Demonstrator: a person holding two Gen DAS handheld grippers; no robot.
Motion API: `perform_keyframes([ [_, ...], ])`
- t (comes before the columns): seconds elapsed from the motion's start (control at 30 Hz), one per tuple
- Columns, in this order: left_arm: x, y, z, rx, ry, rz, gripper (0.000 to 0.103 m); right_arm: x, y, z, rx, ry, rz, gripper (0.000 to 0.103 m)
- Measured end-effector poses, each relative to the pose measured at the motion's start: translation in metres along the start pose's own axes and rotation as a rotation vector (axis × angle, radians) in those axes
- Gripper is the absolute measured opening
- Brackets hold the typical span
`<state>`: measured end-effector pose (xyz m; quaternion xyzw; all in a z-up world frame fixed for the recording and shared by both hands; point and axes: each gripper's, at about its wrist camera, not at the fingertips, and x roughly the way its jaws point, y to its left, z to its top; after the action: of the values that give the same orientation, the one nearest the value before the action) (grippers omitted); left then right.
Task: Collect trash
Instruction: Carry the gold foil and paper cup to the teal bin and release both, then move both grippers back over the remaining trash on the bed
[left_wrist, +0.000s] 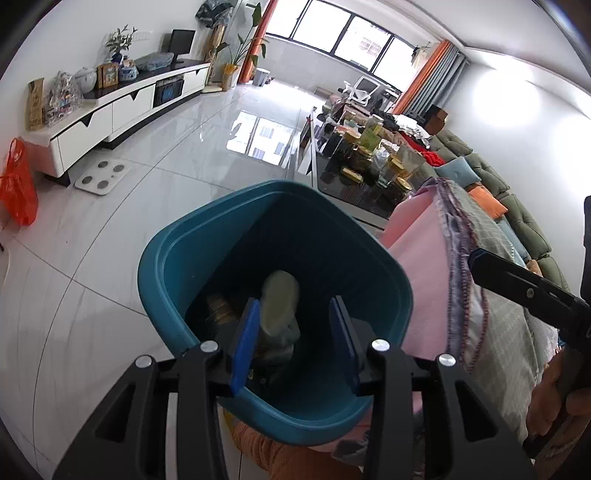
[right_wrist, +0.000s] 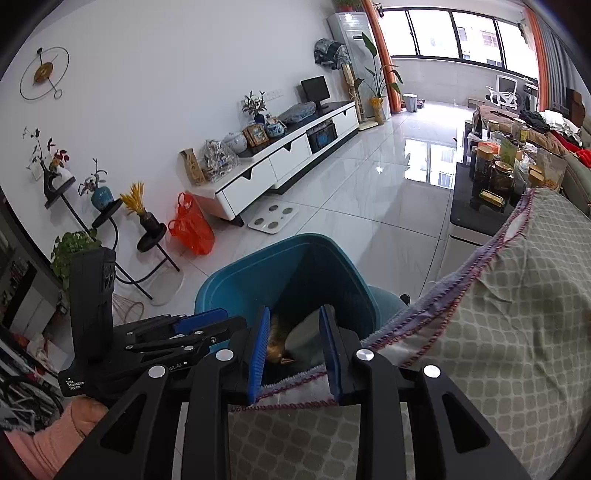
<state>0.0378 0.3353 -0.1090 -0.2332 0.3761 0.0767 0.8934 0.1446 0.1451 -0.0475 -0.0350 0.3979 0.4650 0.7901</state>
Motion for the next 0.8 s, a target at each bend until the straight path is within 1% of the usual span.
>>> perform_keyframes([
  [0.17, -0.017, -0.017, 0.0, 0.055, -0.049, -0.02, 0.05, -0.017, -0.005, -0.005, 0.016, -0.033, 0.014, 0.029],
  [0.2, -0.021, -0.022, 0.001, 0.07, -0.061, -0.024, 0.052, -0.021, -0.006, -0.006, 0.017, -0.04, 0.014, 0.029],
  [0.37, -0.045, -0.059, -0.004, 0.173, -0.134, -0.08, 0.061, -0.053, -0.01, -0.014, 0.024, -0.099, 0.002, 0.034],
  [0.43, -0.052, -0.076, -0.007, 0.215, -0.149, -0.115, 0.061, -0.071, -0.014, -0.02, 0.028, -0.131, -0.02, 0.039],
  [0.53, -0.055, -0.105, -0.017, 0.29, -0.143, -0.179, 0.062, -0.093, -0.021, -0.032, 0.029, -0.161, -0.06, 0.04],
  [0.63, -0.056, -0.134, -0.029, 0.356, -0.124, -0.25, 0.062, -0.118, -0.034, -0.049, 0.058, -0.183, -0.096, 0.04],
  [0.73, -0.053, -0.165, -0.044, 0.414, -0.088, -0.329, 0.062, -0.143, -0.05, -0.069, 0.092, -0.204, -0.157, 0.043],
  [0.8, -0.049, -0.182, -0.053, 0.447, -0.064, -0.369, 0.062, -0.157, -0.059, -0.079, 0.116, -0.211, -0.183, 0.043],
])
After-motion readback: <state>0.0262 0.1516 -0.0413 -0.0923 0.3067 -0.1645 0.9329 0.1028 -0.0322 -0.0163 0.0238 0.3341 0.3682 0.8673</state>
